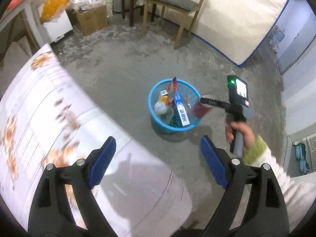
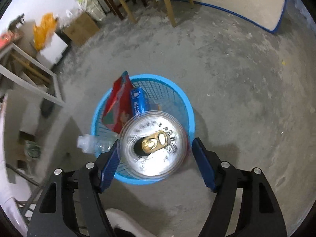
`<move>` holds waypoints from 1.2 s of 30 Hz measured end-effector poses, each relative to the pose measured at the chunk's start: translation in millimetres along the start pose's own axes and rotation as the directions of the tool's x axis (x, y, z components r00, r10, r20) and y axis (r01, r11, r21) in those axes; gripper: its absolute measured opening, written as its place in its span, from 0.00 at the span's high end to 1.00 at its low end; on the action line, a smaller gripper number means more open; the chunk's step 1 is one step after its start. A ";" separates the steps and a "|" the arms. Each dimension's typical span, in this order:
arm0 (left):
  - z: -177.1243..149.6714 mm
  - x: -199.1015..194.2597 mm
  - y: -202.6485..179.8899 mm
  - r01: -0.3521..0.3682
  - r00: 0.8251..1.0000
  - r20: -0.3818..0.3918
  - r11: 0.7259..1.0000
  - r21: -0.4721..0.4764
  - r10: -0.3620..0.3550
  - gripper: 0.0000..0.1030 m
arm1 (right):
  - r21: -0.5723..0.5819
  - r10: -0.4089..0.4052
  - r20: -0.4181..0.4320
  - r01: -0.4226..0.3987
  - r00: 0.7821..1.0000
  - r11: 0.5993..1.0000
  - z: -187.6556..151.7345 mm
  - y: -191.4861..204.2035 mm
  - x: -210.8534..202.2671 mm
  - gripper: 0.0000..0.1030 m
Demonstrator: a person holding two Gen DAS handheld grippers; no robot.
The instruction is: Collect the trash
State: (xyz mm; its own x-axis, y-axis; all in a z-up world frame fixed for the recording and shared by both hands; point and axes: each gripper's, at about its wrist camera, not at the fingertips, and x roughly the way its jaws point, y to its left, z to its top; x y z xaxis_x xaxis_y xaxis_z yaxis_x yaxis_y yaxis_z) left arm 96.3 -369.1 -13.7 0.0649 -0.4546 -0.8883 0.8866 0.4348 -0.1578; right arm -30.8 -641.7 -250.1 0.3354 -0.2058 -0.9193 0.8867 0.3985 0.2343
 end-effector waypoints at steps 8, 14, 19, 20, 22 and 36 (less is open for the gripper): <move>-77.1 -57.0 13.3 -0.033 0.982 0.183 0.997 -0.070 0.045 0.18 | 0.014 0.076 0.100 -0.078 0.992 0.997 -43.2 -10.2 -66.5 0.25; -120.6 -85.2 4.3 -0.047 0.950 0.303 0.993 -0.107 0.078 0.13 | -0.078 0.083 0.217 -0.068 0.973 0.995 -98.2 -7.2 -149.7 0.22; -142.4 -100.8 -1.6 -0.067 0.920 0.370 0.982 -0.178 0.130 0.09 | -0.193 0.102 0.341 -0.037 0.934 0.981 -142.6 17.0 -222.2 0.14; -146.7 -103.9 -2.6 -0.066 0.916 0.376 0.979 -0.195 0.137 0.08 | -0.223 0.115 0.366 -0.034 0.923 0.974 -151.4 23.9 -236.2 0.12; -155.2 -109.3 -3.8 -0.072 0.911 0.380 0.971 -0.226 0.157 0.08 | -0.272 0.137 0.409 -0.023 0.902 0.962 -166.6 36.4 -259.3 0.09; -210.4 -142.0 -9.2 -0.321 0.801 0.369 0.858 -0.401 0.472 0.08 | -0.499 0.234 0.551 0.091 0.801 0.862 -269.1 110.9 -338.5 0.06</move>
State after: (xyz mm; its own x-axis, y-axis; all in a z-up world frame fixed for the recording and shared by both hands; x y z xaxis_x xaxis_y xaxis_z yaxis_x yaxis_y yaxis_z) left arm -17.3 -145.0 23.1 0.6396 -0.4453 -0.6266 0.5562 0.8308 -0.0227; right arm -131.5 -287.4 2.0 0.6515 -0.5637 -0.5077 0.6358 0.7708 -0.0399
